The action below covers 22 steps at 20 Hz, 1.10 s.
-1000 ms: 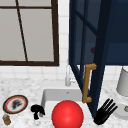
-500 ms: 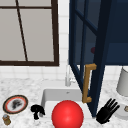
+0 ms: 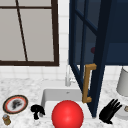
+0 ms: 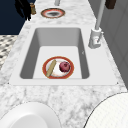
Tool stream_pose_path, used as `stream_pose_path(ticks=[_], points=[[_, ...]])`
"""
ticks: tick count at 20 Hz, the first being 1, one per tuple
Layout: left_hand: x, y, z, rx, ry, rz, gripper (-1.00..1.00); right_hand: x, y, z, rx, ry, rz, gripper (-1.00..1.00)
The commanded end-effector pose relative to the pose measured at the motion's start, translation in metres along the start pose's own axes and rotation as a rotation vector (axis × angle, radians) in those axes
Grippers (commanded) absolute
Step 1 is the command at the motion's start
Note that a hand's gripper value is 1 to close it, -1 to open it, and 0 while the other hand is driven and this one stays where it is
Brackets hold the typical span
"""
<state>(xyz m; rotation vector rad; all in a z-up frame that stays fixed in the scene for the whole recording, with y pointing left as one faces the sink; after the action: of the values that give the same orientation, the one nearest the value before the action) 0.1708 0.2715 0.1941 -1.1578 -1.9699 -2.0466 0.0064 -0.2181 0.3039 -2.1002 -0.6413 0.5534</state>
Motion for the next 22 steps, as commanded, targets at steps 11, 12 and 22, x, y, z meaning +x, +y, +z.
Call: stream_pose_path(ticks=[11,12,22], points=[[0.000,0.000,0.000,0.000,0.000,0.000,0.00,-0.006,0.016,-0.023,0.186,-0.140,0.086,-1.00],[0.000,0.000,0.000,0.000,0.000,0.000,0.00,-0.007,0.017,-0.022,0.197,-0.153,0.079,-1.00],[0.000,0.000,0.000,0.000,0.000,0.000,0.00,-0.007,0.026,-0.026,0.177,-0.160,0.061,-1.00]])
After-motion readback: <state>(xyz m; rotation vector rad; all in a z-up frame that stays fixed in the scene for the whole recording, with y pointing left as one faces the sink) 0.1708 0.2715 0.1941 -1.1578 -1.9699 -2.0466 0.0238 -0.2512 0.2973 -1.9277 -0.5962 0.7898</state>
